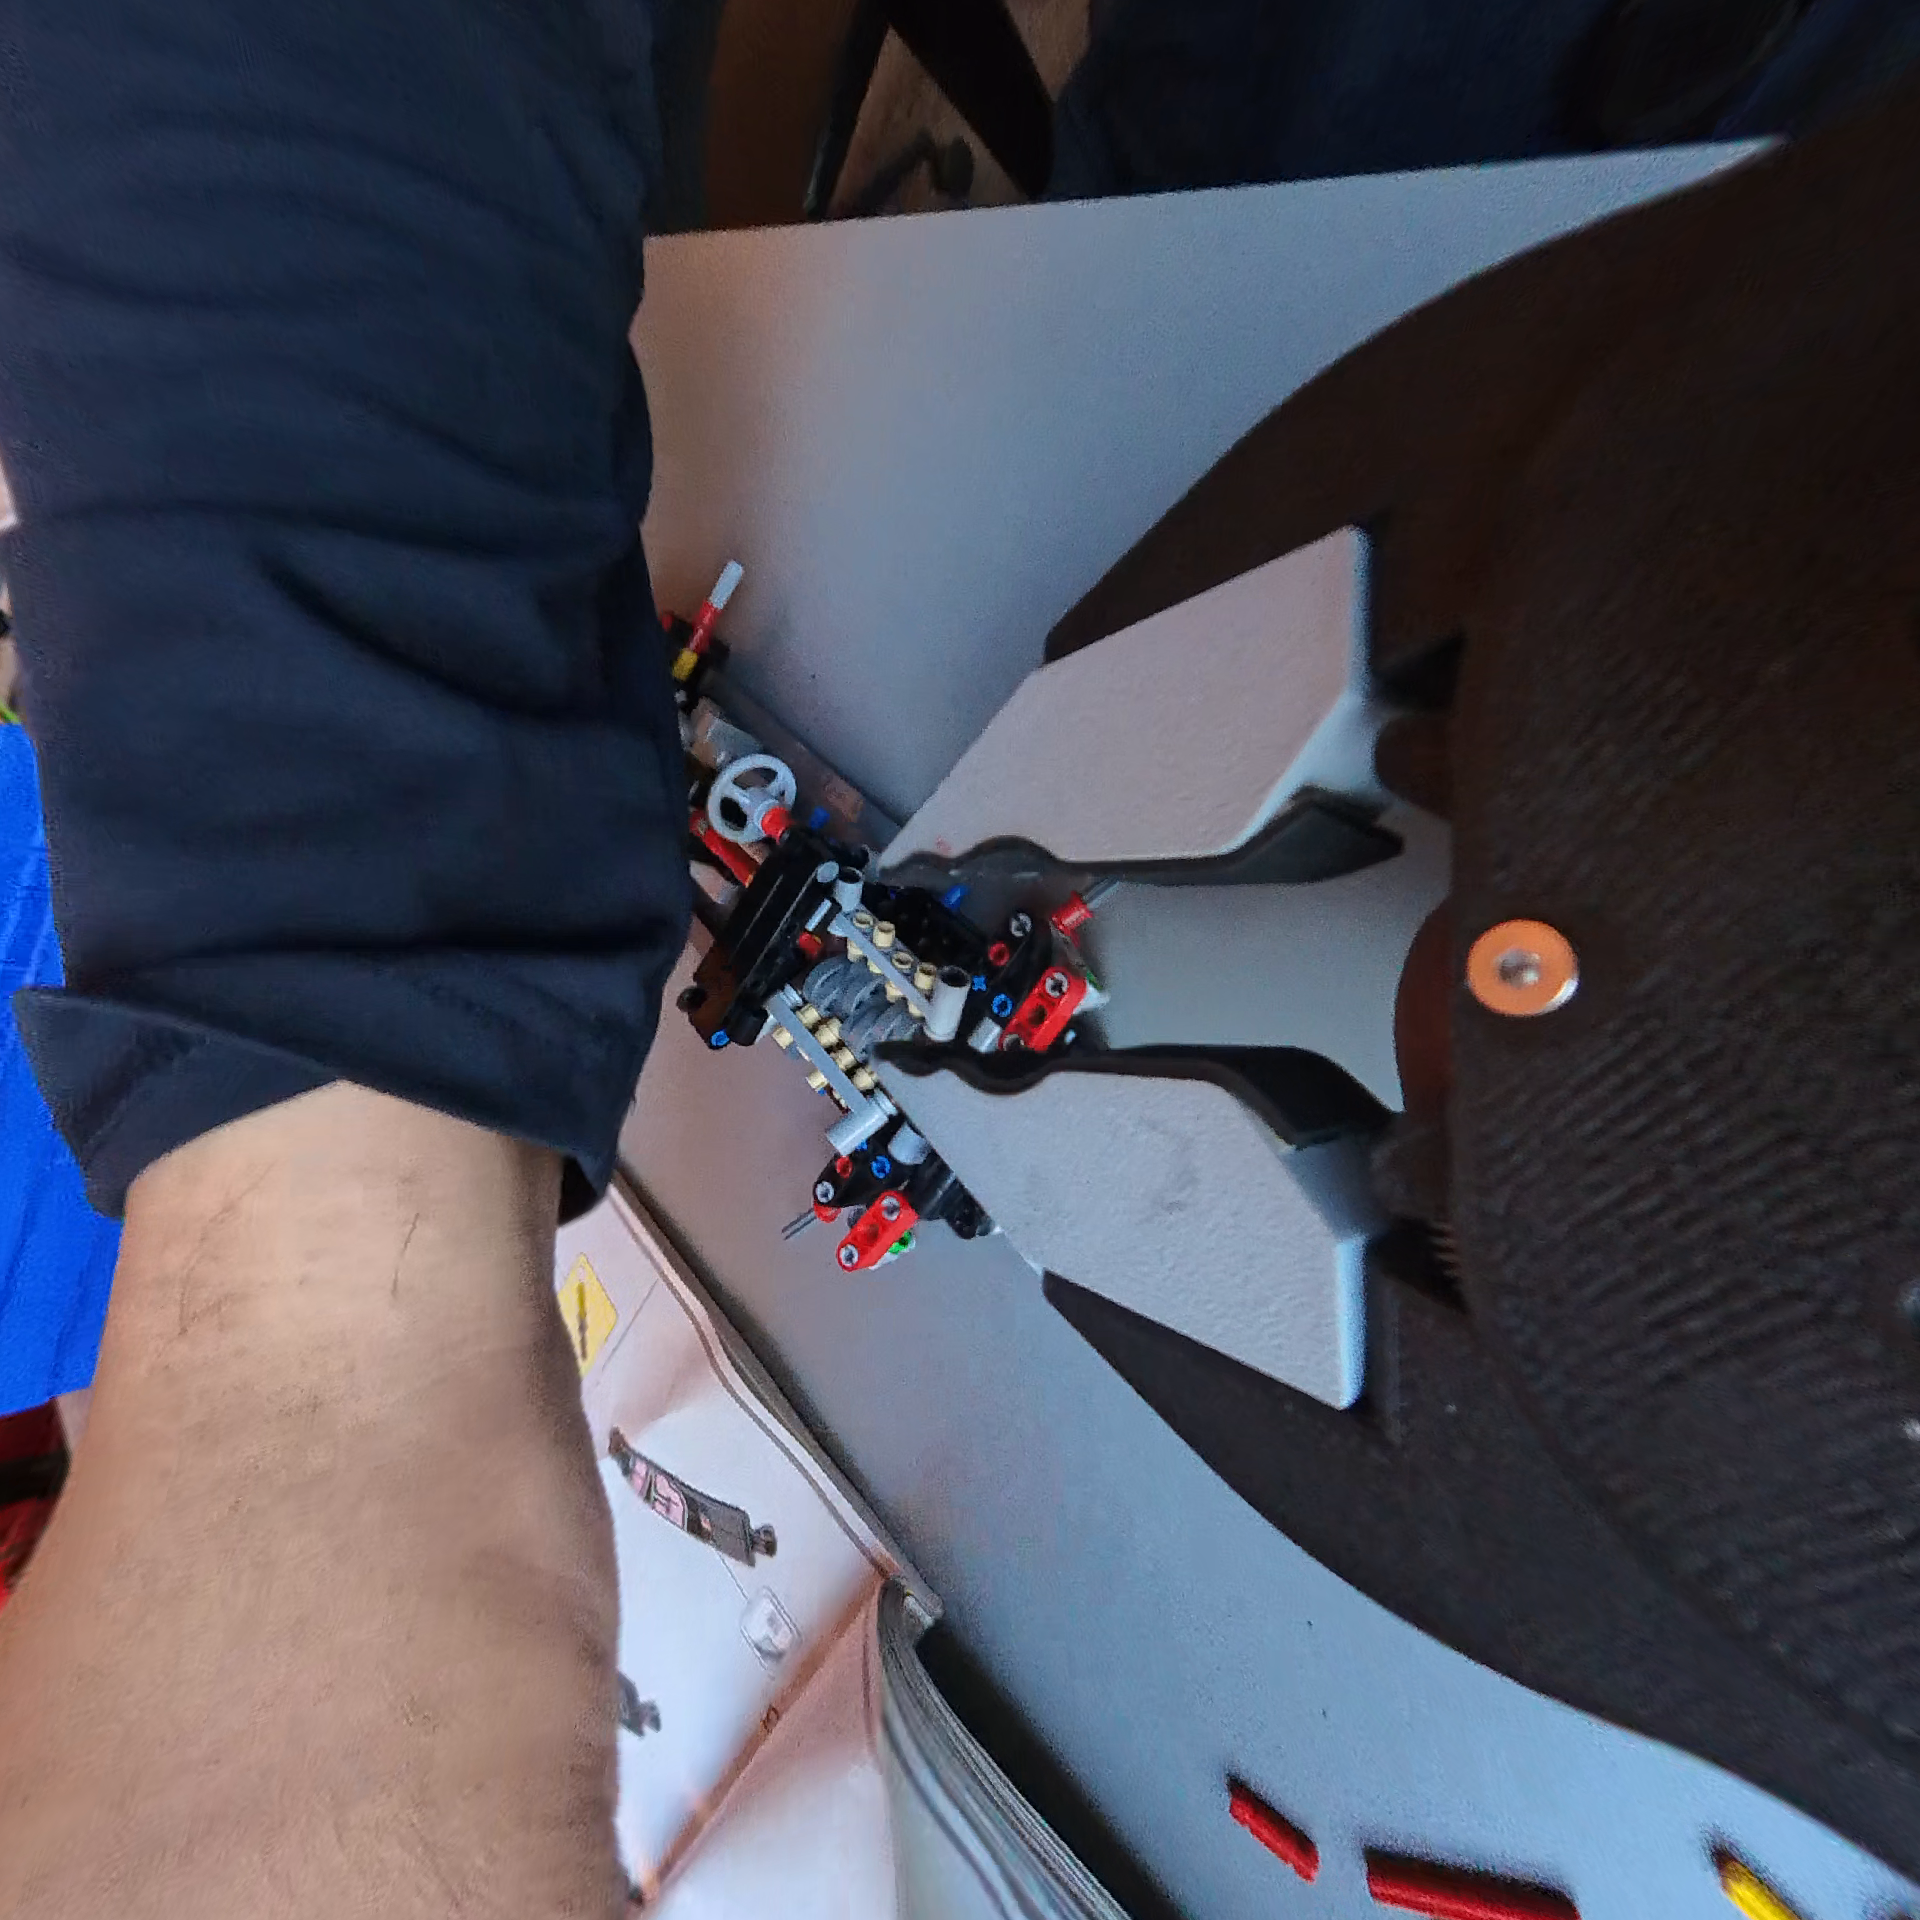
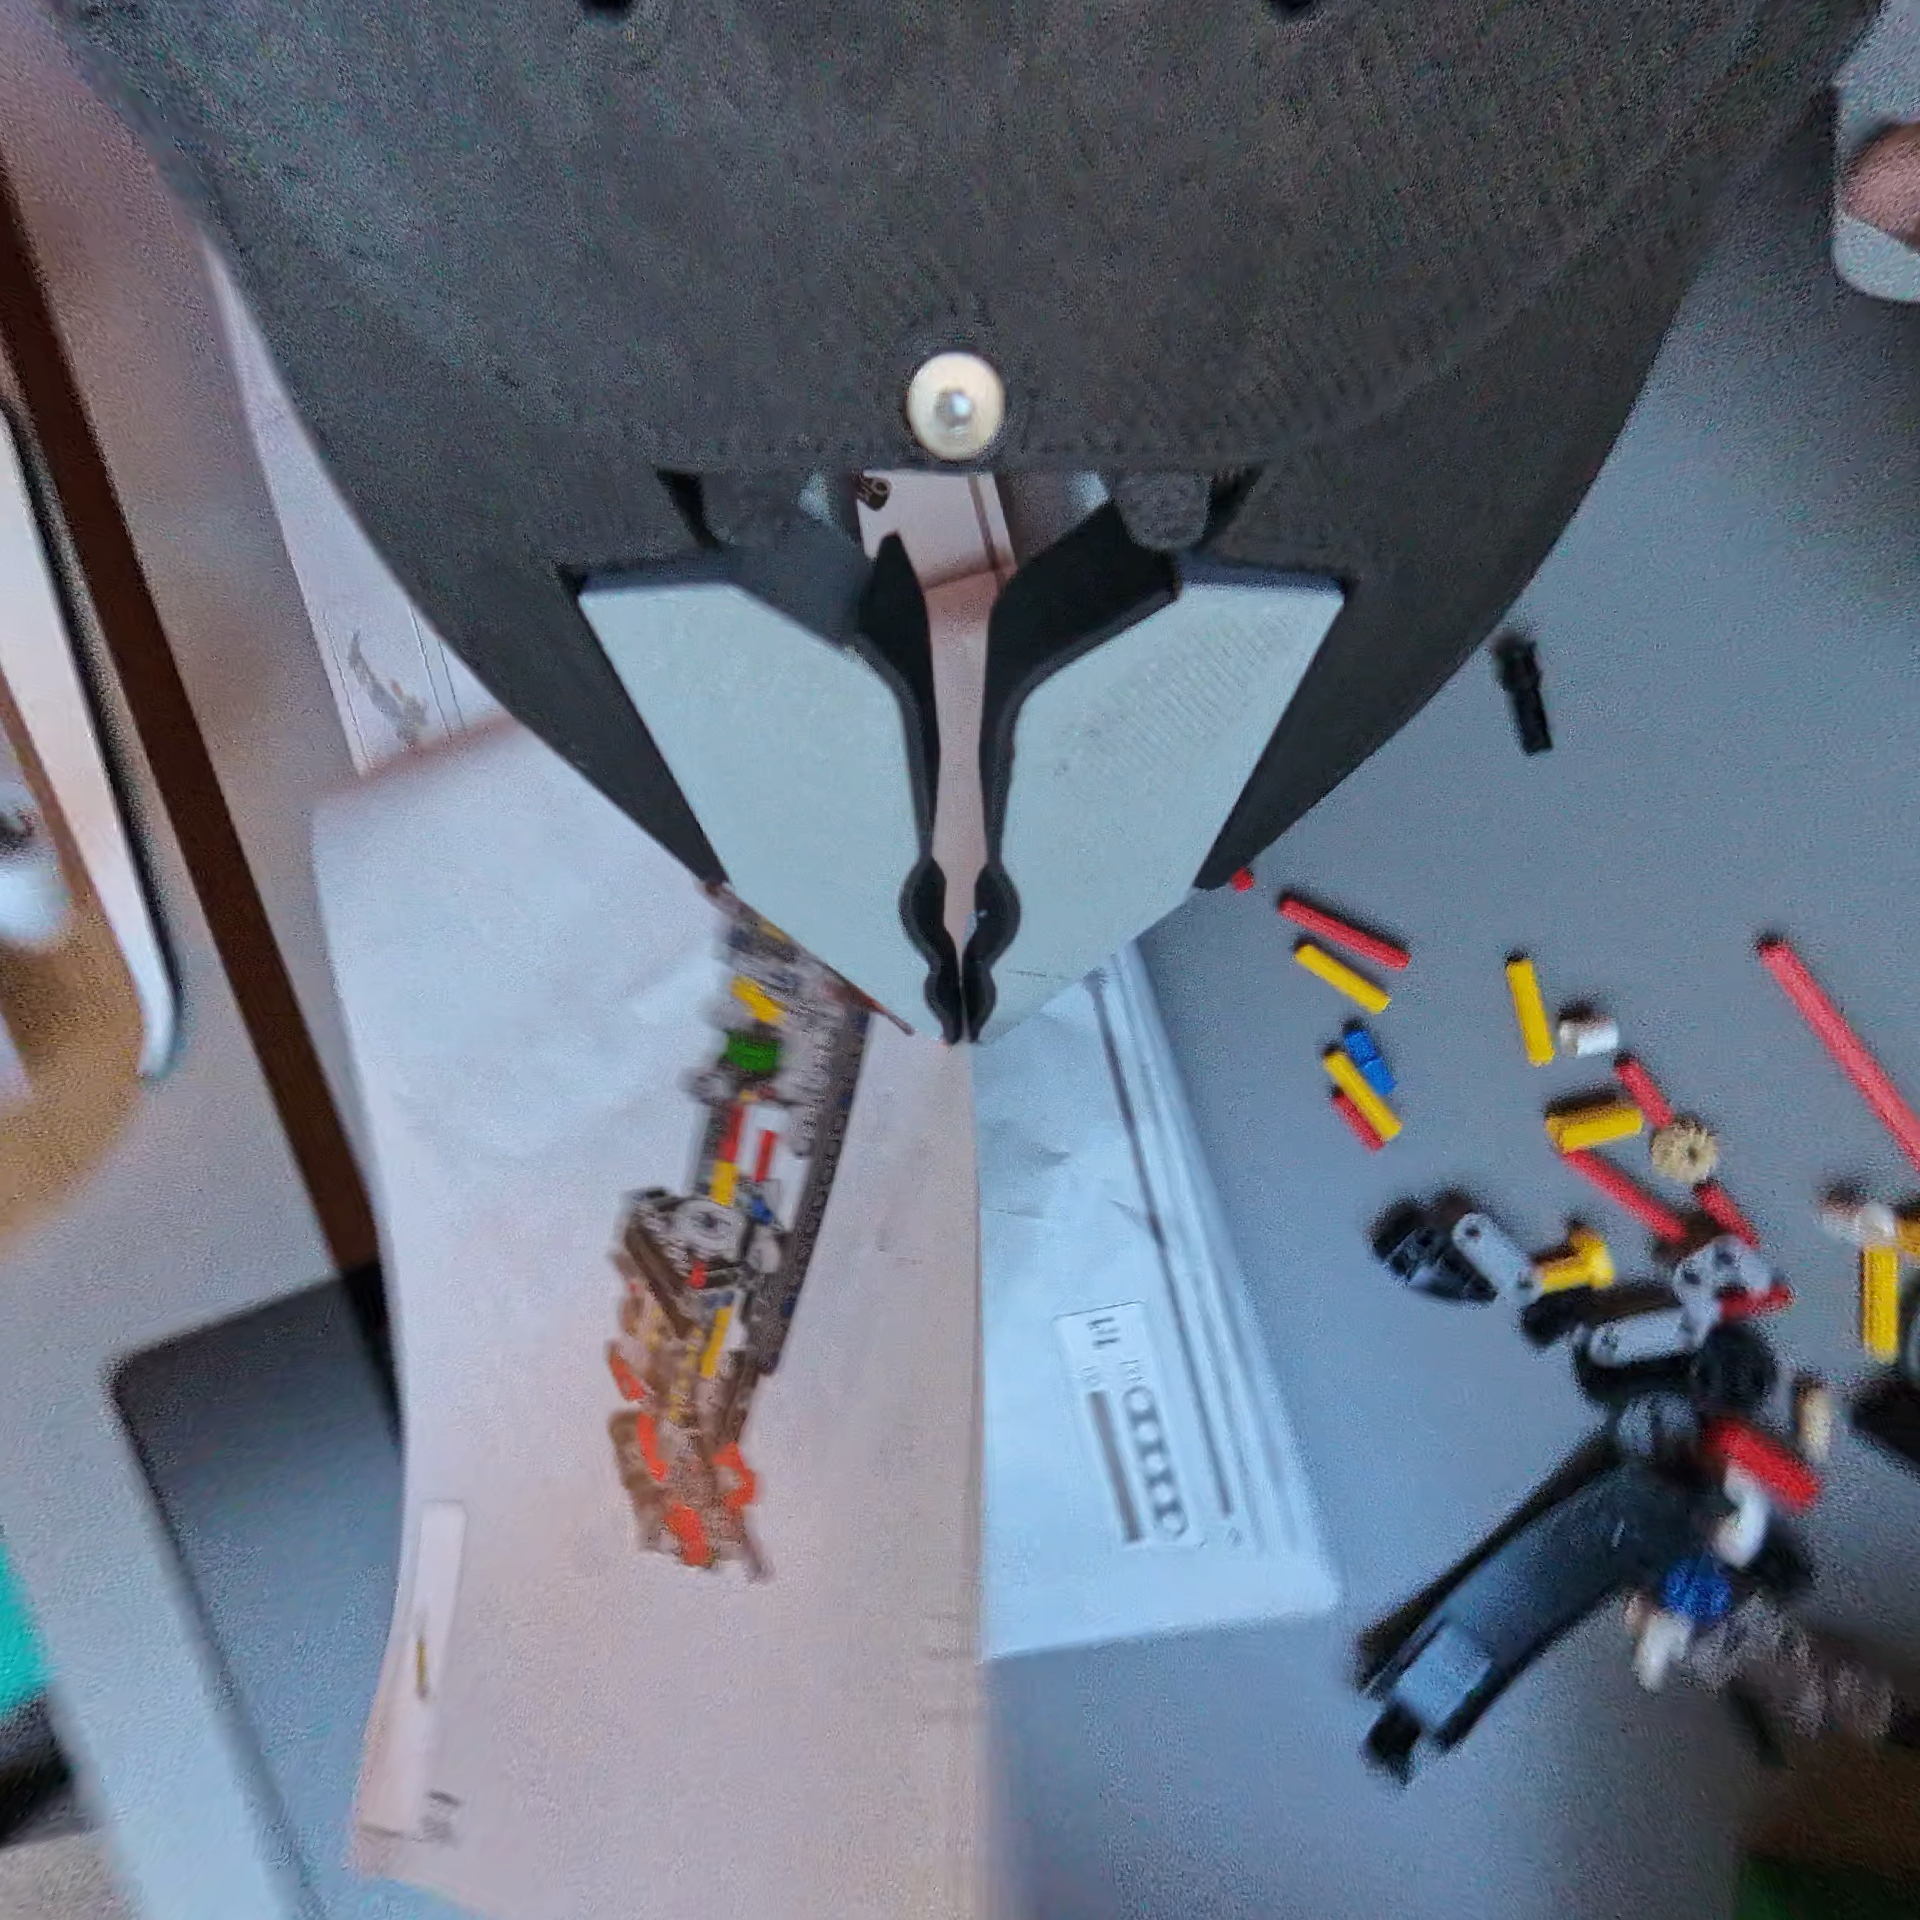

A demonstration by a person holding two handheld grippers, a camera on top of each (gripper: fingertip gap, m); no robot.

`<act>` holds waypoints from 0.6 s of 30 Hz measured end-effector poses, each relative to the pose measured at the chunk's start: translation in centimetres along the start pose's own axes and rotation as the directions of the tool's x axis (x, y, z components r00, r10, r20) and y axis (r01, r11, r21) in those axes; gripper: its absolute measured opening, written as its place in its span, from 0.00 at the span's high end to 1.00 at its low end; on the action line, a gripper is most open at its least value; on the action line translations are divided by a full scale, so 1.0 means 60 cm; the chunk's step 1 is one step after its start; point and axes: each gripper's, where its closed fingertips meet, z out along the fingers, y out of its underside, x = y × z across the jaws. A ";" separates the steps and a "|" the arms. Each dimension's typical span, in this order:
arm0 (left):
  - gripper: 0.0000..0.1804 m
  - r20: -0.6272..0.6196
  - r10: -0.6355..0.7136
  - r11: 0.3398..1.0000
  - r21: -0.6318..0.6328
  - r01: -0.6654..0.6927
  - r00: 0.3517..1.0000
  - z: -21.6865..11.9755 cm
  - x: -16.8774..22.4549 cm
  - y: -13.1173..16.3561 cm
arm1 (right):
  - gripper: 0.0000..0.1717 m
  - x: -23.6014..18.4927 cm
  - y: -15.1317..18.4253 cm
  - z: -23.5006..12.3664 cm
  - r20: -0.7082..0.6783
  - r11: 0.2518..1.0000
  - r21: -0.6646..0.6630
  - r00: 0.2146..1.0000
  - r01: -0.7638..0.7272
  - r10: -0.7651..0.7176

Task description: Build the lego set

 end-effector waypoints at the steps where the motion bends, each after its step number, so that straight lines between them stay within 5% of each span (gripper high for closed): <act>1: 0.85 -0.013 -0.012 1.000 0.009 0.012 1.000 -0.001 0.003 -0.003 | 1.00 -0.014 0.012 0.015 0.025 0.996 -0.074 0.998 0.058 -0.056; 5: 0.85 -0.041 -0.034 0.999 0.014 0.035 0.999 -0.004 0.008 -0.006 | 1.00 -0.032 0.054 0.060 0.089 0.975 -0.205 0.994 0.082 -0.065; 8: 0.85 -0.033 -0.022 1.000 0.013 0.022 0.999 -0.007 0.005 -0.007 | 0.81 -0.043 0.037 0.040 0.145 0.991 -0.131 0.989 0.017 0.003; 13: 0.84 -0.027 -0.021 1.000 0.013 0.022 0.999 -0.007 0.002 -0.007 | 0.72 -0.044 0.033 -0.047 0.191 1.000 -0.001 0.981 -0.030 0.029; 18: 0.85 -0.024 -0.035 0.999 0.034 0.036 0.999 -0.011 -0.001 -0.014 | 0.70 -0.006 0.101 -0.168 0.162 0.979 0.134 0.978 -0.152 0.130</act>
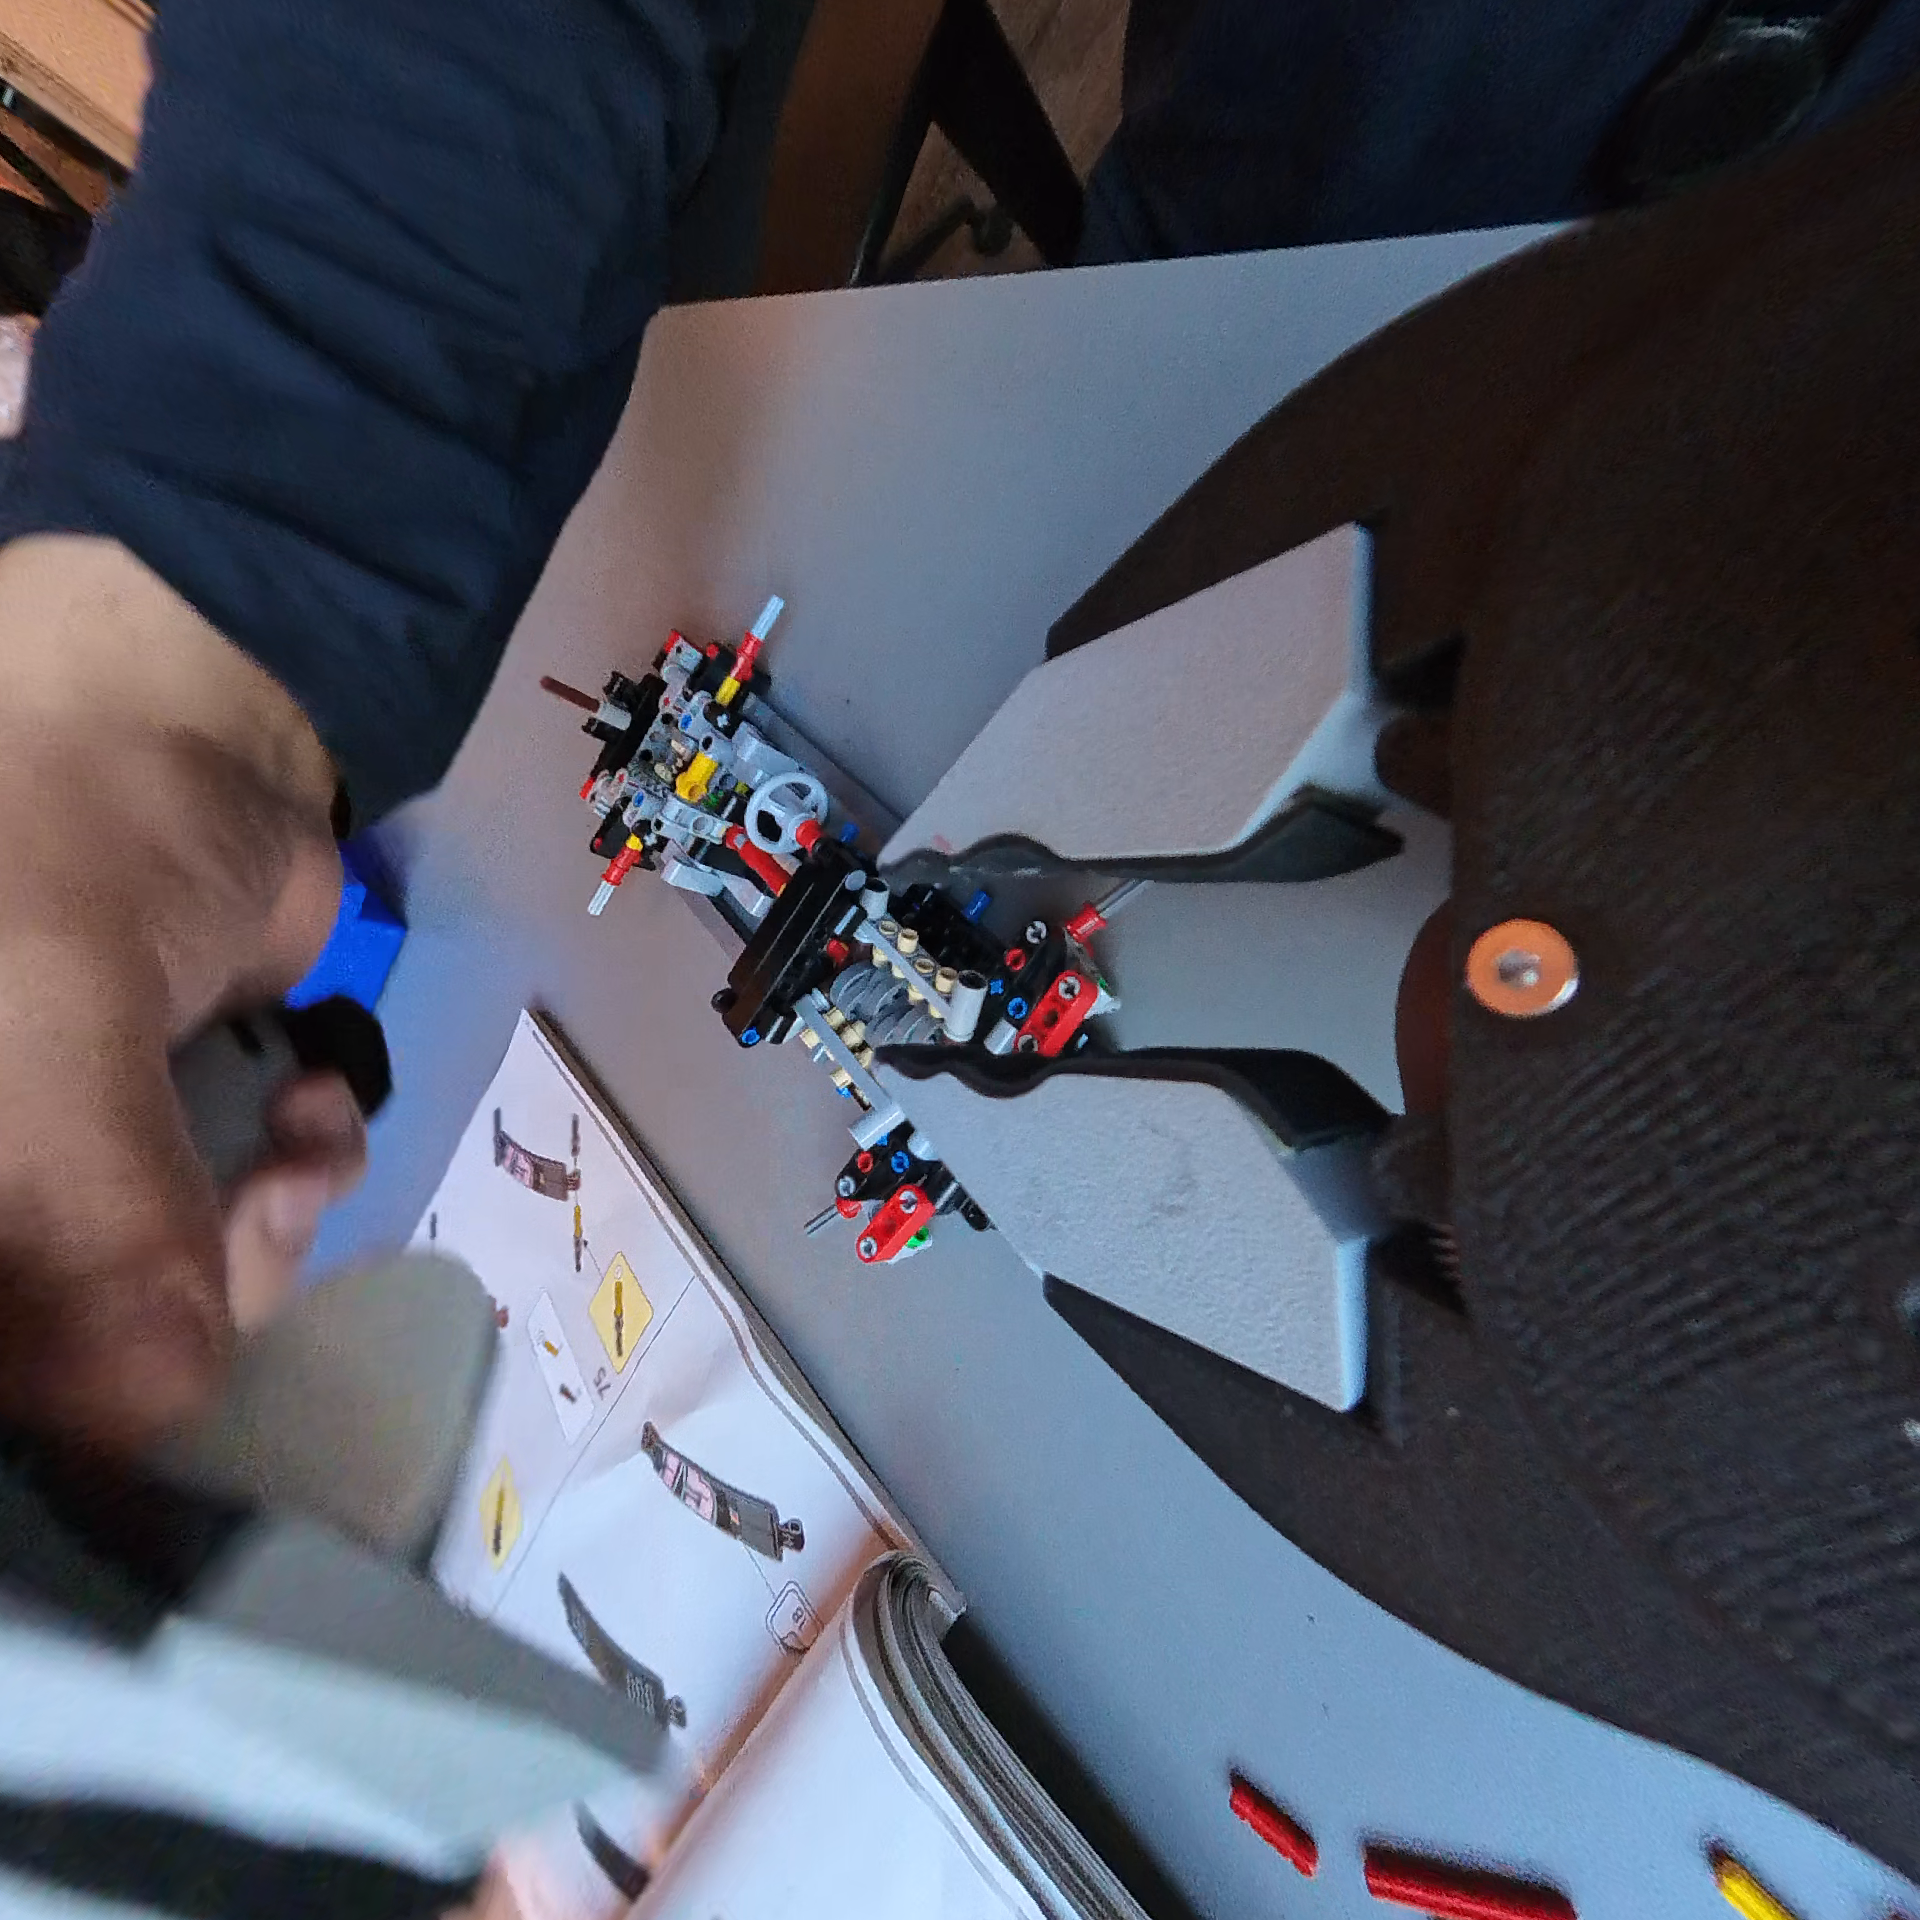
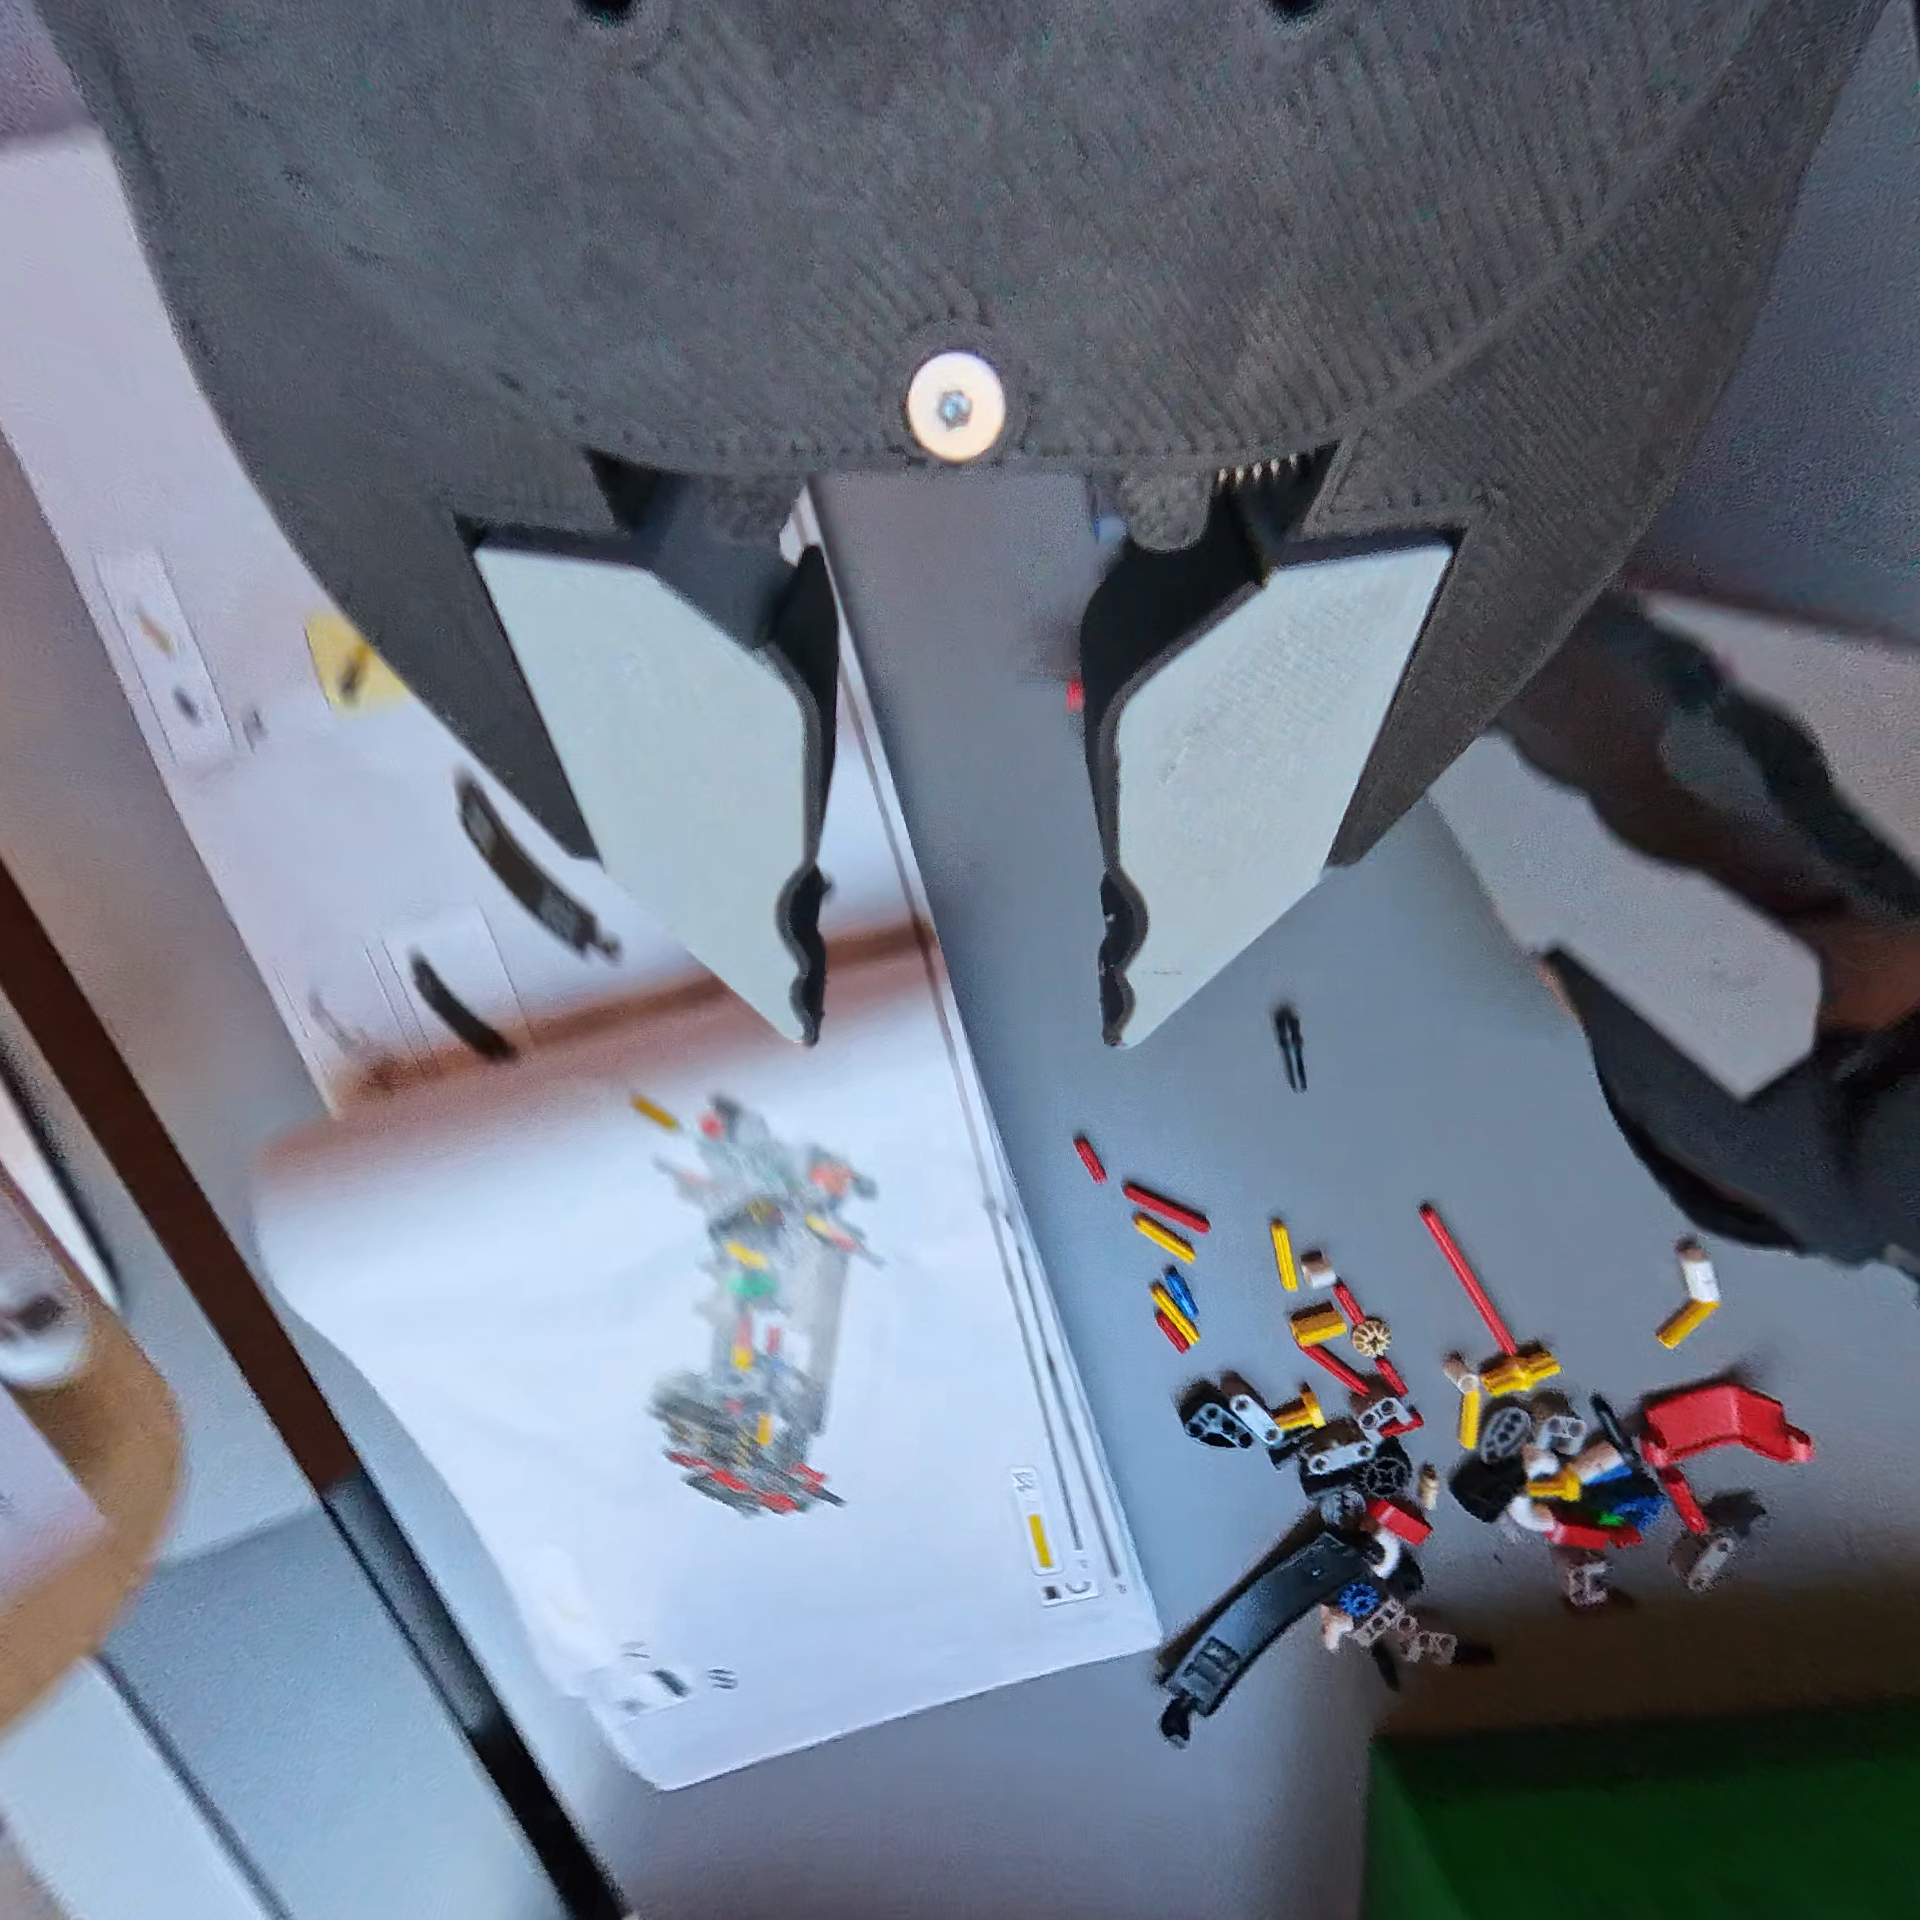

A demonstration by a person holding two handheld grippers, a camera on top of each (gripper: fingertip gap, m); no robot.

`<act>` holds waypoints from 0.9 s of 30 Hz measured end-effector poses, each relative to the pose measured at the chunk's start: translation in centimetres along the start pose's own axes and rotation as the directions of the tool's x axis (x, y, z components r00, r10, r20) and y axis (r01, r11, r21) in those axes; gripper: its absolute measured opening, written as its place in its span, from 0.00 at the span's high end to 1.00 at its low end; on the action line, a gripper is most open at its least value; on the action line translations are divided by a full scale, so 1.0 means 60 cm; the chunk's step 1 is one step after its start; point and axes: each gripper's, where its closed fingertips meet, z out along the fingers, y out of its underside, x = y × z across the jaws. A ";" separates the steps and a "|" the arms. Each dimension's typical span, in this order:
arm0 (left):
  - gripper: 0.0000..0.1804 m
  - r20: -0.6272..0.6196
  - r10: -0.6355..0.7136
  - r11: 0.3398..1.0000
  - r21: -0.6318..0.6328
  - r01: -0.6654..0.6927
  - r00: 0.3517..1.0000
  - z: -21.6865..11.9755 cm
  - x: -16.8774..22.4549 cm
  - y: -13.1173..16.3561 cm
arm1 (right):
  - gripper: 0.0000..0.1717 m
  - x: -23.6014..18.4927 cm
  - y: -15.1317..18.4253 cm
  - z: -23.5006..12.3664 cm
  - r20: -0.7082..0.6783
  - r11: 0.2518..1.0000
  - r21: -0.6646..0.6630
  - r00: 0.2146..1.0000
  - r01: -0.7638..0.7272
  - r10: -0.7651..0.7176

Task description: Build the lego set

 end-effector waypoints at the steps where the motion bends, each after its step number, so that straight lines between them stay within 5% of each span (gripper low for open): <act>1: 0.84 -0.007 -0.005 1.000 0.002 0.005 1.000 0.000 0.003 -0.001 | 0.70 0.008 0.018 -0.028 -0.017 0.999 0.027 1.000 -0.024 0.024; 11: 0.81 -0.061 0.120 0.993 -0.016 -0.121 0.991 0.013 0.051 0.011 | 0.74 0.084 0.216 -0.214 -0.236 0.929 0.341 0.944 -0.143 0.232; 20: 0.81 0.005 0.263 0.965 -0.001 -0.263 0.965 0.014 0.044 0.010 | 0.75 0.132 0.285 -0.215 -0.231 0.870 0.479 0.940 -0.116 0.252; 27: 0.81 -0.003 0.222 0.975 0.025 -0.222 0.975 0.016 0.033 0.010 | 0.73 0.132 0.291 -0.182 -0.197 0.911 0.404 0.964 -0.085 0.177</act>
